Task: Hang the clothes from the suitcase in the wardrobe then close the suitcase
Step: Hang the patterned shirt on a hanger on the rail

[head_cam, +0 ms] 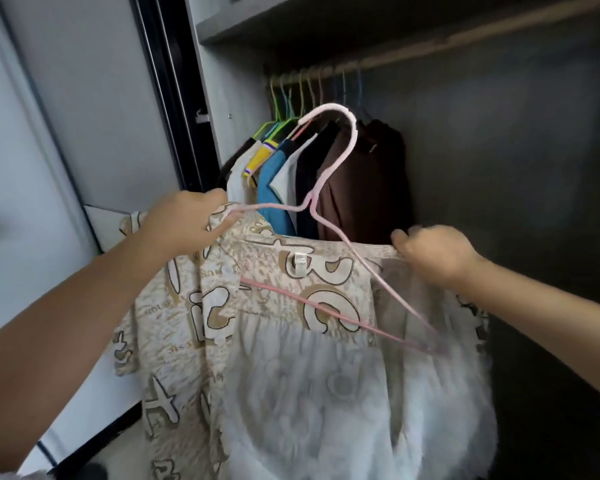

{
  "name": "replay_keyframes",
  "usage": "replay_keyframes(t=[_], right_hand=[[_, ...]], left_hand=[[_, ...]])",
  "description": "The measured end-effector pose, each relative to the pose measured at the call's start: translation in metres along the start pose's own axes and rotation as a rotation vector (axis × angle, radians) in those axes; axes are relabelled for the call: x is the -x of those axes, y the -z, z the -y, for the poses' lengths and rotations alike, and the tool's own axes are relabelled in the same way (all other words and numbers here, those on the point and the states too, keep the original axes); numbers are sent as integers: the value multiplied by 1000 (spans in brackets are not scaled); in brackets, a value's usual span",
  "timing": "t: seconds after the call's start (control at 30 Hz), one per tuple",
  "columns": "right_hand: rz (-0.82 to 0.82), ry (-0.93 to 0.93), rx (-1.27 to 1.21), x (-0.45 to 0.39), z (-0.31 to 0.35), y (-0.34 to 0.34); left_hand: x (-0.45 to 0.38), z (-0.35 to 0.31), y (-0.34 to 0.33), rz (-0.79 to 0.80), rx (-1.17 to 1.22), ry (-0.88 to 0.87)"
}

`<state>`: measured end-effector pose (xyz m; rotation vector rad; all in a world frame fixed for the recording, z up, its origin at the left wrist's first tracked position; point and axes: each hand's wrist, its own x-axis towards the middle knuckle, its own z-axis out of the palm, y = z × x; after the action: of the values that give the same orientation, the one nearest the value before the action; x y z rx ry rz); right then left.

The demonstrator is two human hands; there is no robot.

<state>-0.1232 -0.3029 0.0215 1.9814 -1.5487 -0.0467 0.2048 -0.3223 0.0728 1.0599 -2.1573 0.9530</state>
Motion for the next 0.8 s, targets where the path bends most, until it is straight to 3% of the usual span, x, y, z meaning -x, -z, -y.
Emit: replay_keyframes(t=[0.17,0.23,0.37,0.43,0.5,0.57,0.63,0.7,0.8], right_hand=[[-48,-234,-5,4,-16,2],[-33,-319,-115,7,-24,0],[-32,-458,-839,7,-36,-4],[-39,-508,-1192,9,-38,-3],[0,-497,-1354,14,-40,3],[152,-400,-1163,17,-44,7],[329,-303,-680,17,-41,12],[377,-273,-348,15,-33,16],[365,-323,-248,15,-21,20]], left_hand=[[-16,-11,1,-23,-108,-58],[-19,-14,2,-7,-133,-21],[-20,-16,-1,51,-134,72],[-21,-15,-4,8,-148,82],[-22,-14,-4,-61,-152,91],[-23,-12,-4,-96,-154,86],[-21,-12,-2,-45,-183,40],[-22,-13,0,38,-245,-31],[-28,-13,-3,72,-305,-75]])
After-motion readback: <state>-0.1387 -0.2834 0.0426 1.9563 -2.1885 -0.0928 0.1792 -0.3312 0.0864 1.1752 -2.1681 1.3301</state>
